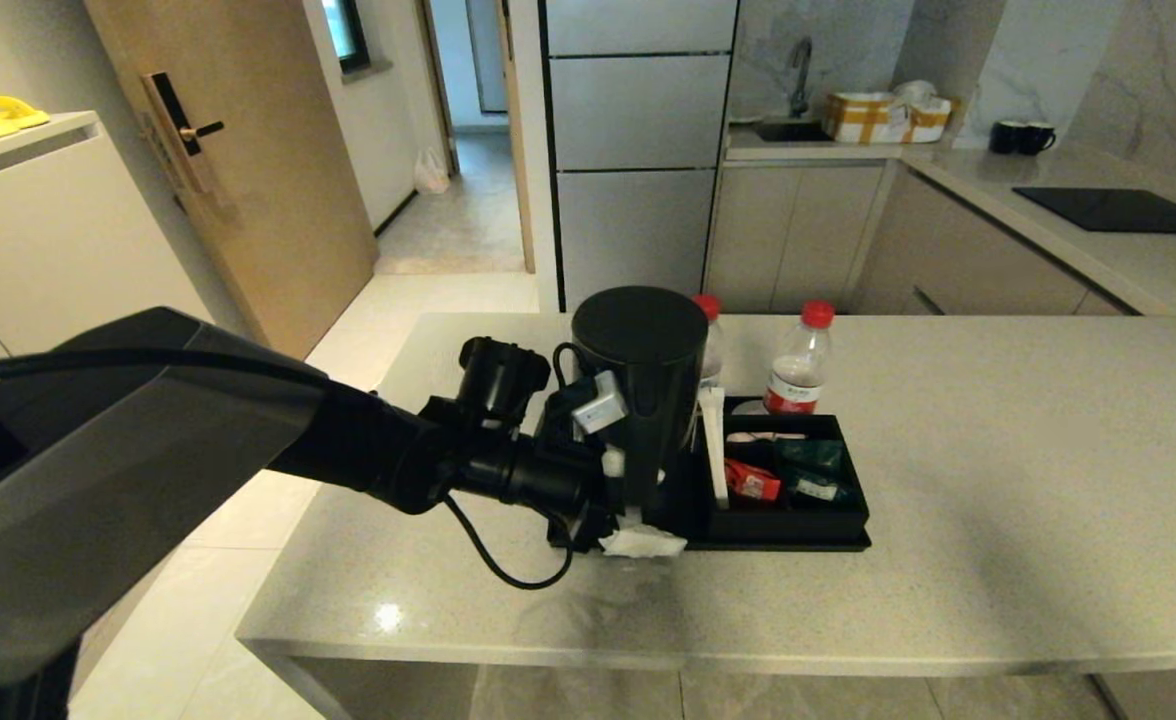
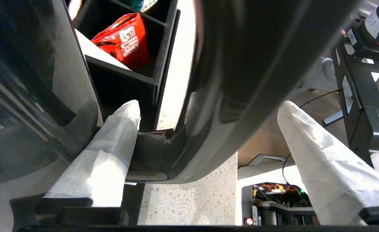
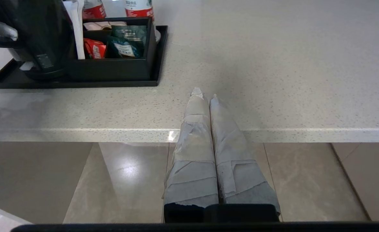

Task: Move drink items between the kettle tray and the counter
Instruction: Return the kettle to its original position

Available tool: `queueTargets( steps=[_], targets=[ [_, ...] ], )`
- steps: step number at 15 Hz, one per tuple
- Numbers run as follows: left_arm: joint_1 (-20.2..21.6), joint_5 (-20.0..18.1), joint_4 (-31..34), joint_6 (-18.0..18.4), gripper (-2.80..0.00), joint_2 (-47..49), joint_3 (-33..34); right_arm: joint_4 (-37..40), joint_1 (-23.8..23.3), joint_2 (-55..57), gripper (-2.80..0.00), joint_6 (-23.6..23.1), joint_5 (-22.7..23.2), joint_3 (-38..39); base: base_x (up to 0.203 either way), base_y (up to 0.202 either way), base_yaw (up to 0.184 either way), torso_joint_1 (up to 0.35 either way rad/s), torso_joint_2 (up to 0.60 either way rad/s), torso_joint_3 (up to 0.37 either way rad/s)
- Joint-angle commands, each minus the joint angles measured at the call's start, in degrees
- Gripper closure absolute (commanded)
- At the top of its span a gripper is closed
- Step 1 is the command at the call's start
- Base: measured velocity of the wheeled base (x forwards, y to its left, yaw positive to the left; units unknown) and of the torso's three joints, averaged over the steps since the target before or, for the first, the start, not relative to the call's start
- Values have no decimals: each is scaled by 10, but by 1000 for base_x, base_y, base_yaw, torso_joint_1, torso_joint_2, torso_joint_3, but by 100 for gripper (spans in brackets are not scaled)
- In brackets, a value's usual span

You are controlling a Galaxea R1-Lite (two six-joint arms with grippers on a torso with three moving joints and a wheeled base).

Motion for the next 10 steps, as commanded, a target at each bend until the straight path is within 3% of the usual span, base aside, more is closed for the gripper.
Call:
queueTargets(
  steps=[1, 6, 10],
  targets=[
    [0, -4, -3, 2, -280, -8, 0, 0, 0, 0, 0, 0, 0, 0, 0, 0, 0, 0, 0, 0],
    [7, -4, -4, 6, -280, -27, 9, 0, 0, 0, 0, 0, 1, 0, 0, 0, 0, 0, 0, 0],
    [20, -4, -64, 5, -280, -35, 38, 0, 0, 0, 0, 0, 1, 0, 0, 0, 0, 0, 0, 0]
  ],
)
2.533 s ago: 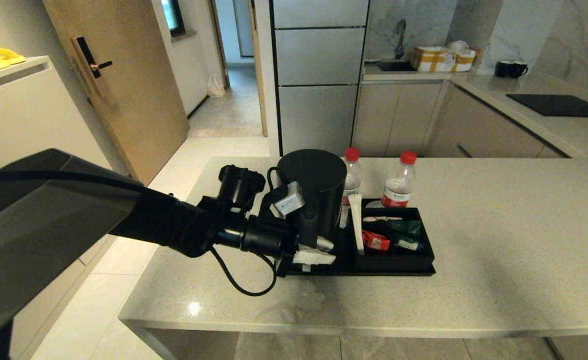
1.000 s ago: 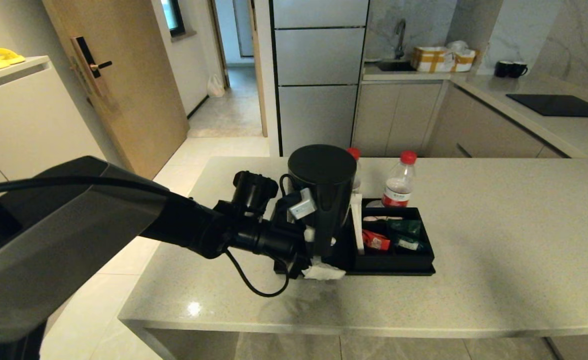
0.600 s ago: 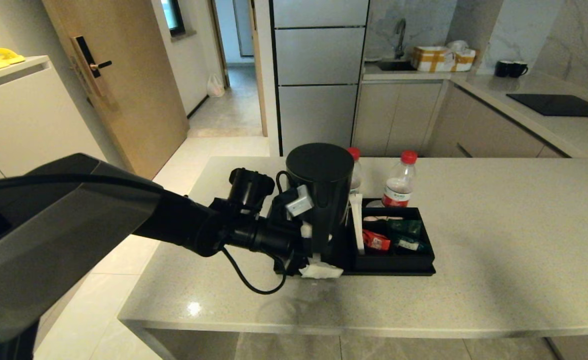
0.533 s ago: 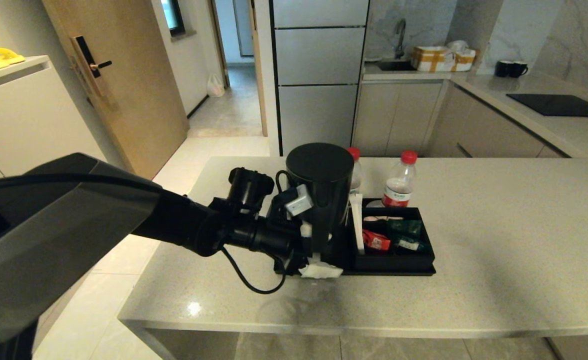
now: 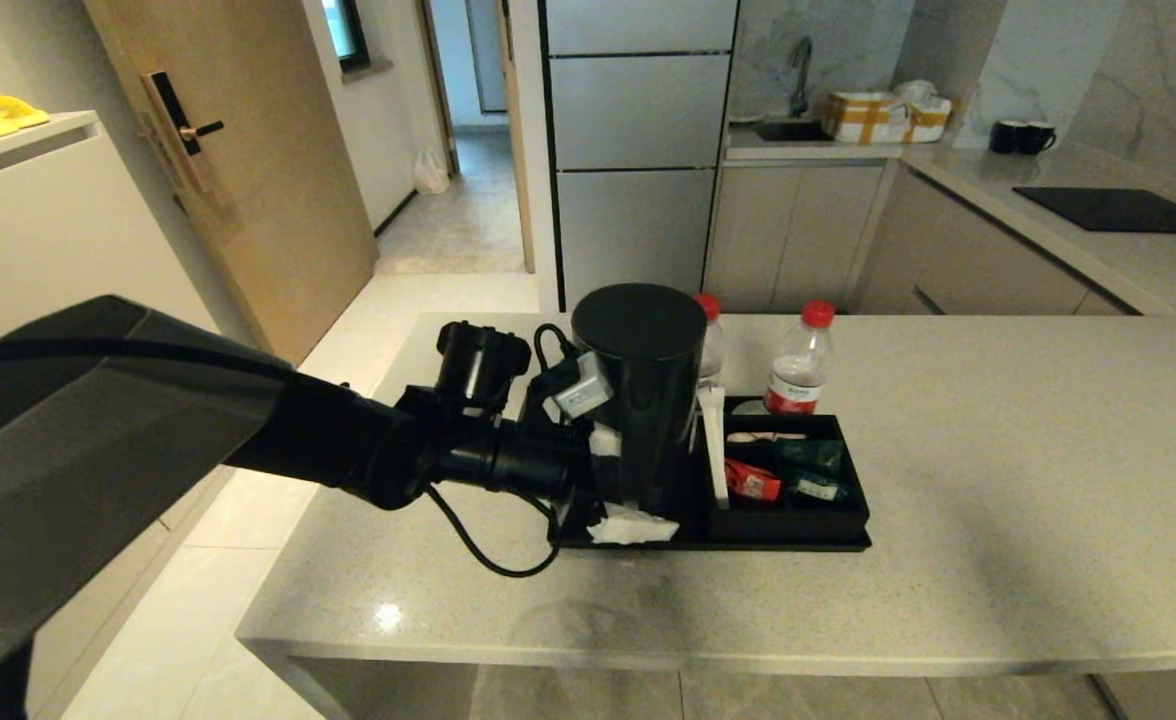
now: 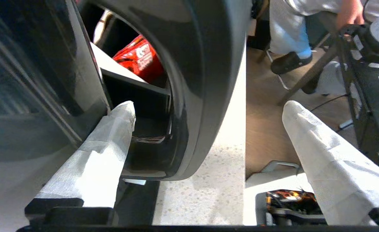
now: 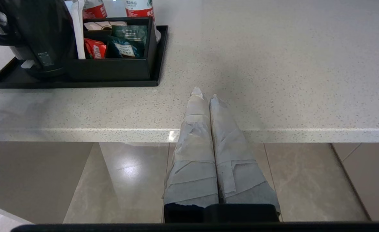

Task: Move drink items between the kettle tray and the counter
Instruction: Return the kettle to its original position

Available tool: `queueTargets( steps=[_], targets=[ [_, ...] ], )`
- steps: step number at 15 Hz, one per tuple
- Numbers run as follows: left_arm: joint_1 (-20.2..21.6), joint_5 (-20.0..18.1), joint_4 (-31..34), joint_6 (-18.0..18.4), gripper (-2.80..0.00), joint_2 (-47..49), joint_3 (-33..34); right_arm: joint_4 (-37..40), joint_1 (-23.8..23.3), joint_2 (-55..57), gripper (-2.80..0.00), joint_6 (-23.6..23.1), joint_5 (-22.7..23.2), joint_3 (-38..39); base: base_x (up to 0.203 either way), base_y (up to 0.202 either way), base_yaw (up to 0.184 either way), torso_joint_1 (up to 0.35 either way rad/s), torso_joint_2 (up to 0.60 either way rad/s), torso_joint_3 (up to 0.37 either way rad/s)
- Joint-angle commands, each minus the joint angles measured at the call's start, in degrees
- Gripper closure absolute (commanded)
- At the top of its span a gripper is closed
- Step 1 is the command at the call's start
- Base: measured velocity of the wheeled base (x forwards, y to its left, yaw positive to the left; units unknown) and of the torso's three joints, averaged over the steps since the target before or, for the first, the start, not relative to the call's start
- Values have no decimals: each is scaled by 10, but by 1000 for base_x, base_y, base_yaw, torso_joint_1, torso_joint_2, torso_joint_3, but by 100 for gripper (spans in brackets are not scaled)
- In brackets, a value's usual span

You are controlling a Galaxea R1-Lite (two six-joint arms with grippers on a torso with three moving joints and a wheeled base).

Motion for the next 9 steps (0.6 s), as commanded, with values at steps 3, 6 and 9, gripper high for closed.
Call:
queueTargets(
  steps=[3, 6, 9],
  targets=[
    [27, -4, -39, -10, -280, -20, 25, 0, 0, 0, 0, 0, 1, 0, 0, 0, 0, 0, 0, 0],
    [51, -6, -39, -15, -280, -33, 37, 0, 0, 0, 0, 0, 1, 0, 0, 0, 0, 0, 0, 0],
    [53, -9, -39, -15, -280, -35, 49, 0, 0, 0, 0, 0, 0, 0, 0, 0, 0, 0, 0, 0]
  ],
)
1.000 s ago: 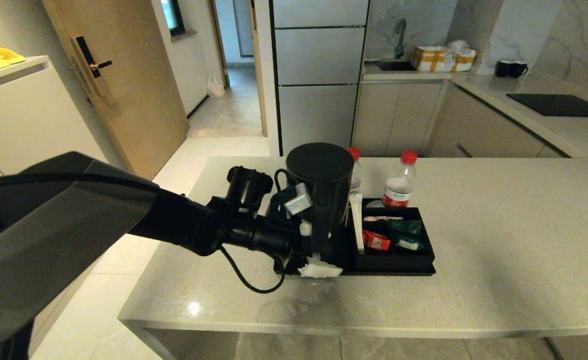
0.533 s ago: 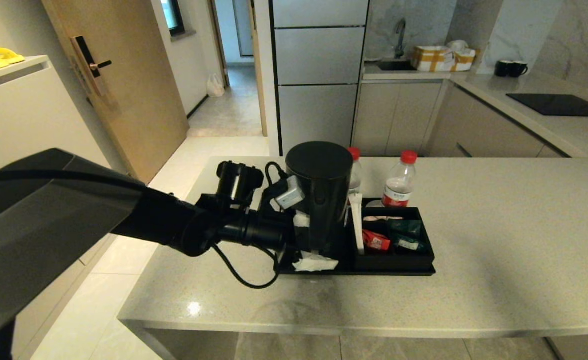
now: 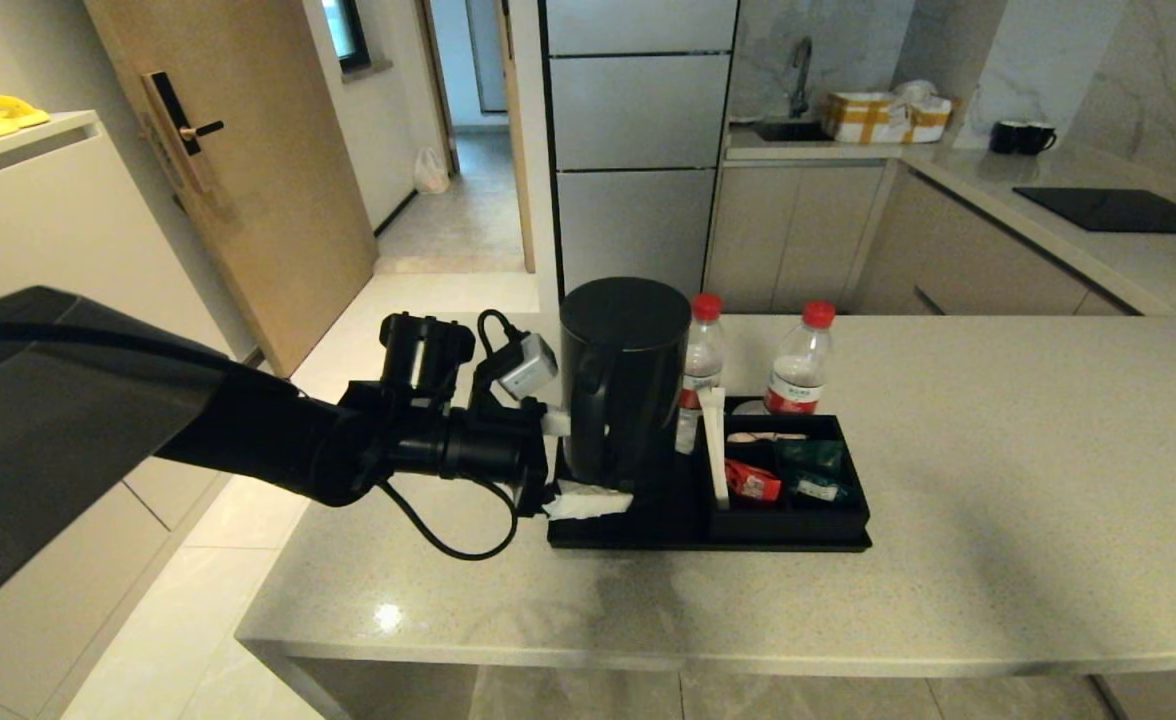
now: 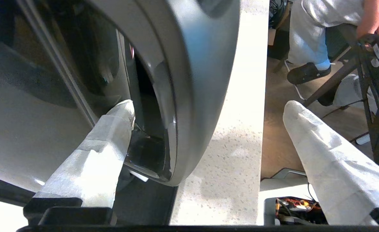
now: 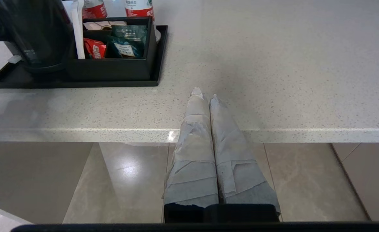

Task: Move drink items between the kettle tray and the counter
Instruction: Return the kettle to its original position

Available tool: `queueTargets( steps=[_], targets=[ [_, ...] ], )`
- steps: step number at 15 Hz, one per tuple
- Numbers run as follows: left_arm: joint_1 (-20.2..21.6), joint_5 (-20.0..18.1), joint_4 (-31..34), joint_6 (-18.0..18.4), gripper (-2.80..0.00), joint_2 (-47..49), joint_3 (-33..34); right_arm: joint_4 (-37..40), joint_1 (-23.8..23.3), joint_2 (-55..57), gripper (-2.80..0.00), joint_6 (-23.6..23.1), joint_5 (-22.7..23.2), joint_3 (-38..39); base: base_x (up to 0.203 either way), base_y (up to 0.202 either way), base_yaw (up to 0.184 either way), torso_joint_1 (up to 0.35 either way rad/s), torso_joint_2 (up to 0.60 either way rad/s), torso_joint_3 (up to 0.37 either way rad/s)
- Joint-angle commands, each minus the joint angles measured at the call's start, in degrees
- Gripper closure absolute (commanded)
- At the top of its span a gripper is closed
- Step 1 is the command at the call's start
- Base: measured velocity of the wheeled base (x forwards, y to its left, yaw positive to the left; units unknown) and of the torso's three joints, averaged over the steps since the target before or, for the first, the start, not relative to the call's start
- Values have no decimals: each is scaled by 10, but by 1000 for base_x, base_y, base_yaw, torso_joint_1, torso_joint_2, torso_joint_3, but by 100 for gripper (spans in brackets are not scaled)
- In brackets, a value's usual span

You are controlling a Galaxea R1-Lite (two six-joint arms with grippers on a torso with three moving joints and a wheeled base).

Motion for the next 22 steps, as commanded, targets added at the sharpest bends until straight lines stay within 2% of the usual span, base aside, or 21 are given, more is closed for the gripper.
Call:
queueTargets(
  steps=[1, 5, 8, 10, 18, 22],
  targets=[
    [1, -5, 0, 4, -280, -3, 13, 0, 0, 0, 0, 0, -1, 0, 0, 0, 0, 0, 0, 0],
    [0, -7, 0, 1, -280, -5, 17, 0, 0, 0, 0, 0, -1, 0, 0, 0, 0, 0, 0, 0],
    [-44, -6, -1, 0, -280, -8, 29, 0, 0, 0, 0, 0, -1, 0, 0, 0, 0, 0, 0, 0],
    [-49, -1, -1, 0, -280, -8, 16, 0, 0, 0, 0, 0, -1, 0, 0, 0, 0, 0, 0, 0],
    [5, -7, -8, -1, -280, -11, 23, 0, 0, 0, 0, 0, -1, 0, 0, 0, 0, 0, 0, 0],
    [11, -11, -13, 0, -280, 14, 7, 0, 0, 0, 0, 0, -1, 0, 0, 0, 0, 0, 0, 0]
  ],
)
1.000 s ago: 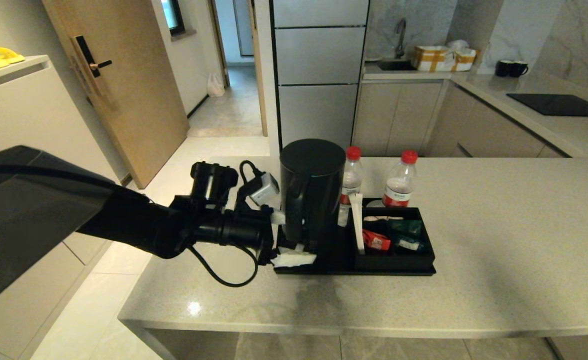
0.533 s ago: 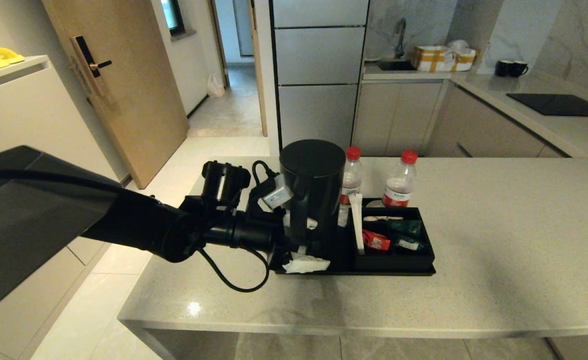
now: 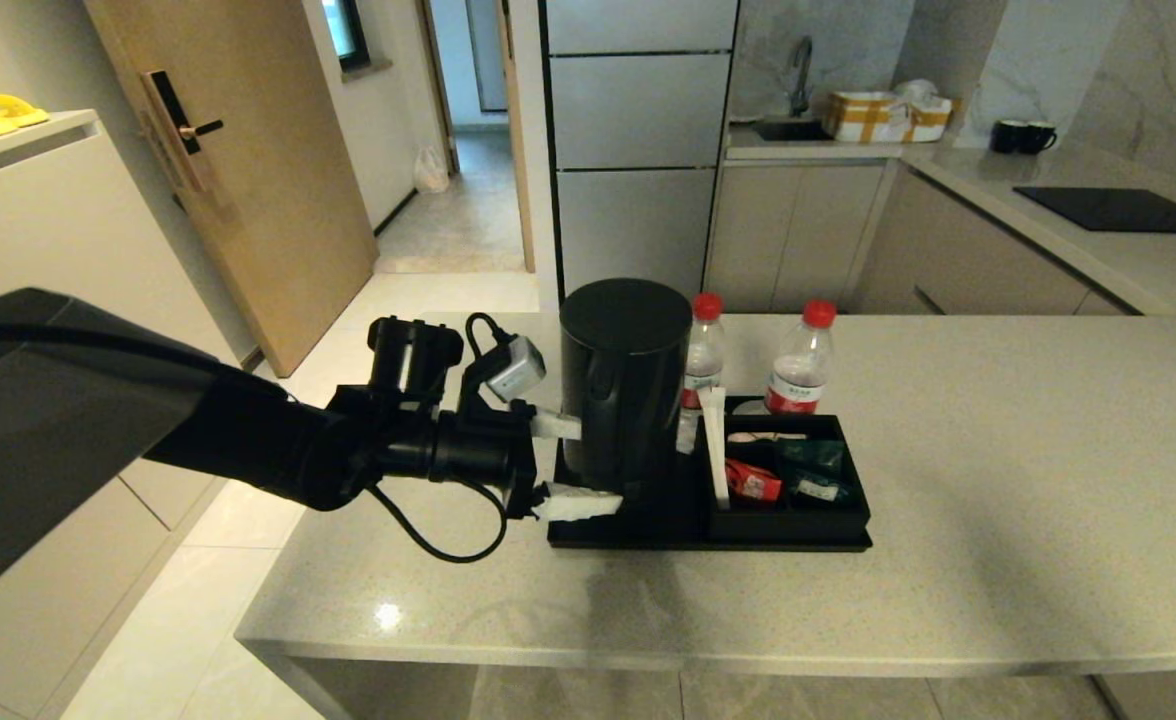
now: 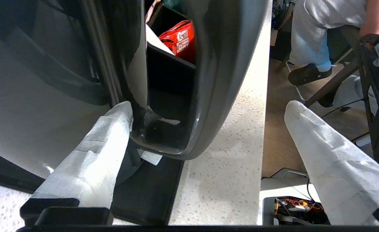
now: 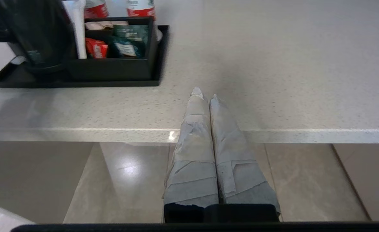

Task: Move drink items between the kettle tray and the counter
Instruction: Return the kettle to its original position, then pick up the tea bag

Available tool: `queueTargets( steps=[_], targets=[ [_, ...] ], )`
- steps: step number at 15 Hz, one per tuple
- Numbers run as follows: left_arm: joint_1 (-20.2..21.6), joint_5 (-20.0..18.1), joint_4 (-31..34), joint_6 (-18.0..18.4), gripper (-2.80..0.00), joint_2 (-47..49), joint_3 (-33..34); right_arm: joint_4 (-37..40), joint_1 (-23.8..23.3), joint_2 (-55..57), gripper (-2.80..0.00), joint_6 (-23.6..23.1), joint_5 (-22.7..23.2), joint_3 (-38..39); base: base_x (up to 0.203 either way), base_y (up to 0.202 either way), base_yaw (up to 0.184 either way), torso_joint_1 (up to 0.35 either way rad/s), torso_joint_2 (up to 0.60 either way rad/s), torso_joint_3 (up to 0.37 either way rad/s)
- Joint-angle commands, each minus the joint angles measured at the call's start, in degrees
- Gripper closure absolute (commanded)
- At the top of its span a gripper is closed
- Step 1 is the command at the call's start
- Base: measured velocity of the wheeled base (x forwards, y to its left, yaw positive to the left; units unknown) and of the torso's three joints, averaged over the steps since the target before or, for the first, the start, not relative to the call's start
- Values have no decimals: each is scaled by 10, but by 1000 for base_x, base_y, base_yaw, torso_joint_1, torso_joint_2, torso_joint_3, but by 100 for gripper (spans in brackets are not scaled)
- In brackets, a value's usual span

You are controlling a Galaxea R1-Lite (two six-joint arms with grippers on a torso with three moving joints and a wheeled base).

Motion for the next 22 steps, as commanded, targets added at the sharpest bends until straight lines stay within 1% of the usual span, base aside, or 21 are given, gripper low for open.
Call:
queueTargets(
  steps=[1, 5, 7, 10, 15, 17, 19, 21, 22],
  targets=[
    [2, -3, -3, 1, -280, 25, -14, 0, 0, 0, 0, 0, 1, 0, 0, 0, 0, 0, 0, 0],
    [3, -3, -3, 1, -280, 34, -27, 0, 0, 0, 0, 0, 1, 0, 0, 0, 0, 0, 0, 0],
    [10, -6, -3, 0, -280, 39, -31, 0, 0, 0, 0, 0, 0, 0, 0, 0, 0, 0, 0, 0],
    [26, -26, -7, 1, -280, 28, -28, 0, 0, 0, 0, 0, 1, 0, 0, 0, 0, 0, 0, 0],
    [54, -38, -7, 1, -280, 10, -21, 0, 0, 0, 0, 0, 1, 0, 0, 0, 0, 0, 0, 0],
    [56, -39, -7, 1, -280, 9, -20, 0, 0, 0, 0, 0, 0, 0, 0, 0, 0, 0, 0, 0],
    [75, -42, -7, 1, -280, 6, -16, 0, 0, 0, 0, 0, 0, 0, 0, 0, 0, 0, 0, 0],
    [79, -43, -7, 1, -280, 4, -14, 0, 0, 0, 0, 0, 0, 0, 0, 0, 0, 0, 0, 0],
    [99, -45, -7, 0, -280, -2, -10, 0, 0, 0, 0, 0, 0, 0, 0, 0, 0, 0, 0, 0]
  ],
)
